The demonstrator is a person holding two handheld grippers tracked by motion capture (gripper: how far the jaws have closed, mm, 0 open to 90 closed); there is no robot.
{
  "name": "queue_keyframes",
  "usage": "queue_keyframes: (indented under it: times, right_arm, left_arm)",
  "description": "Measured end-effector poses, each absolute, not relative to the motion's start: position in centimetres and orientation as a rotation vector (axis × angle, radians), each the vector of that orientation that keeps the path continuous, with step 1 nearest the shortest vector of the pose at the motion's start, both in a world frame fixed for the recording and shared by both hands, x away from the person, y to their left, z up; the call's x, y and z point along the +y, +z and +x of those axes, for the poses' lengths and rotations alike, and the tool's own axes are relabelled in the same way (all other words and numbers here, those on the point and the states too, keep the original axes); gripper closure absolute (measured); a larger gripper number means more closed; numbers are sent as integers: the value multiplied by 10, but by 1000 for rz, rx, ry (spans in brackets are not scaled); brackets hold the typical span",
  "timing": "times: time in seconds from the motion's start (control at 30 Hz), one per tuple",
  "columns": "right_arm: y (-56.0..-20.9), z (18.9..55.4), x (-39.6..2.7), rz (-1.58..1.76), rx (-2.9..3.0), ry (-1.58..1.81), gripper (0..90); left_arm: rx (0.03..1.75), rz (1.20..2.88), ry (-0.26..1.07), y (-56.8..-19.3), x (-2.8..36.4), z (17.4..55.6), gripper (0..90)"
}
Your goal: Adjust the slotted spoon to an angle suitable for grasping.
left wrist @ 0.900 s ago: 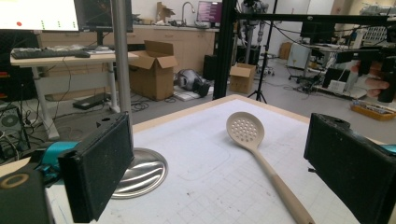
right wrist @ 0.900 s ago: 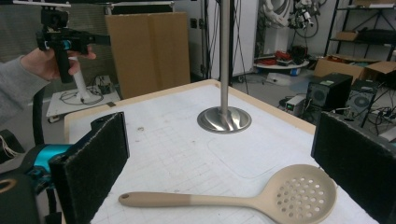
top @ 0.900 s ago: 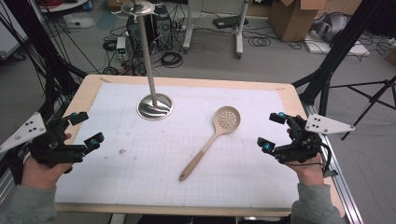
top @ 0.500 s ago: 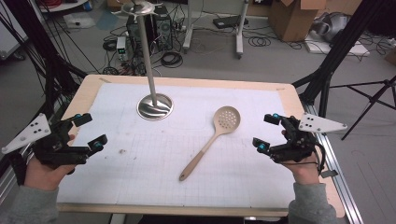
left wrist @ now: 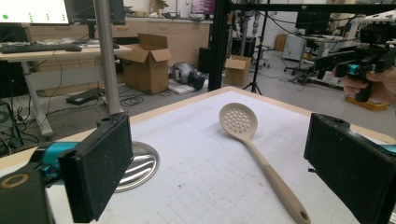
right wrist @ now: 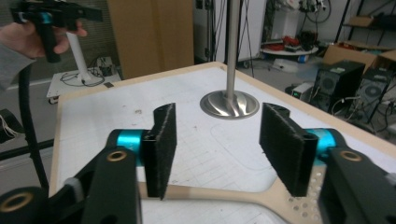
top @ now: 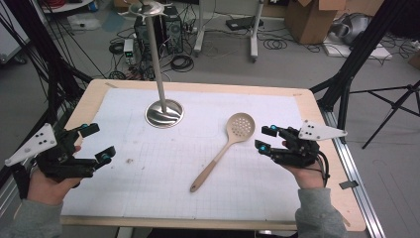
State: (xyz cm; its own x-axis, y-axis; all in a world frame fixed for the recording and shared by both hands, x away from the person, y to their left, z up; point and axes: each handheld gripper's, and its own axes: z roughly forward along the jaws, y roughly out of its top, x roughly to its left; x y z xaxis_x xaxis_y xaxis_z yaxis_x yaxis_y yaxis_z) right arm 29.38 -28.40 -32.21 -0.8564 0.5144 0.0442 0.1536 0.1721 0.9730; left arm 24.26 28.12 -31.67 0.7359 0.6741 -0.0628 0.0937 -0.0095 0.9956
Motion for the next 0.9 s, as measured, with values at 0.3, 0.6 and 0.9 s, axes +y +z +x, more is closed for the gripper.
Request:
queue_keyframes:
  times: [0.3,0.6,0.9]
  right_arm:
    - [-334,304,-269,649,2216,1622,678]
    - [-339,307,-257,605,2229,1541,855]
    - [-347,314,-250,596,2229,1555,892]
  left_arm:
    - [653,1547,510,-320,282,241,84]
    - [652,1571,502,-326,276,241,84]
    - [656,1569,500,-326,277,239,84]
